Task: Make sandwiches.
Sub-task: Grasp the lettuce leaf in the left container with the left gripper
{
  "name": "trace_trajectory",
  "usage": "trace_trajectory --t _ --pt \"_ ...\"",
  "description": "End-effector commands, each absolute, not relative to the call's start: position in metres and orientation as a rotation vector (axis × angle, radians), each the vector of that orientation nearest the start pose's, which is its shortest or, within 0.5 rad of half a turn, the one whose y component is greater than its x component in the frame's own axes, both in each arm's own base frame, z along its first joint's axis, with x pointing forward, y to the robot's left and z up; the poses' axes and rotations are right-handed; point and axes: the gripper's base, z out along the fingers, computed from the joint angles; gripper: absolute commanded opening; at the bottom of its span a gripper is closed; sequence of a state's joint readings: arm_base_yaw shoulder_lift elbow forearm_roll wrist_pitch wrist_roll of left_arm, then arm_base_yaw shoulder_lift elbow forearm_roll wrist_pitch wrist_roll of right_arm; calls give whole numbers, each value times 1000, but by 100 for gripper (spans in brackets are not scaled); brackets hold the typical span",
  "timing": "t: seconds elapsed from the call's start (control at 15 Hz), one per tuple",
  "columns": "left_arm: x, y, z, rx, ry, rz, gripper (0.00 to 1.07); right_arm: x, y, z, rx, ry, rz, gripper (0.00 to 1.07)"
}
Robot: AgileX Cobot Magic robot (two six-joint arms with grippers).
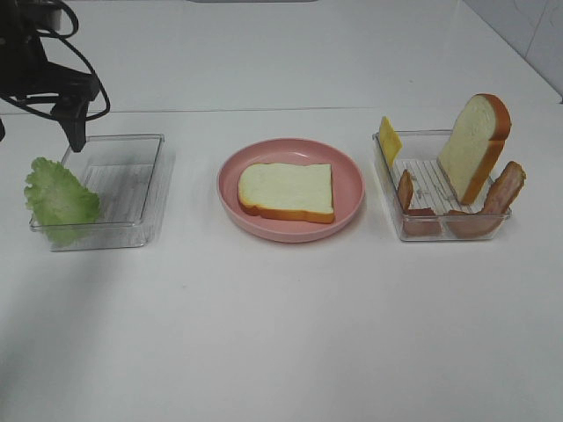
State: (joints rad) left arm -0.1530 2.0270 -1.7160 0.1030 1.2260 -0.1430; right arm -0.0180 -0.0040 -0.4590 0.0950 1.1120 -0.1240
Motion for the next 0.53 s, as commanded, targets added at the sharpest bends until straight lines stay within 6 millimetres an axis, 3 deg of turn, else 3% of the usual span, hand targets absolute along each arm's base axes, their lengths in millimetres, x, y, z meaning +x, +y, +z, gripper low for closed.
trace_trajectory --t 0.07,0.2,0.53 --pt "413 -45 217 45 3134 175 85 -3 8 261 -115 2124 28 96" --pt "417 -31 204 -2 3165 183 85 -3 8 261 -115 2124 28 96" --pt "430 -28 169 54 3174 167 85 -3 8 261 -115 2124 28 96"
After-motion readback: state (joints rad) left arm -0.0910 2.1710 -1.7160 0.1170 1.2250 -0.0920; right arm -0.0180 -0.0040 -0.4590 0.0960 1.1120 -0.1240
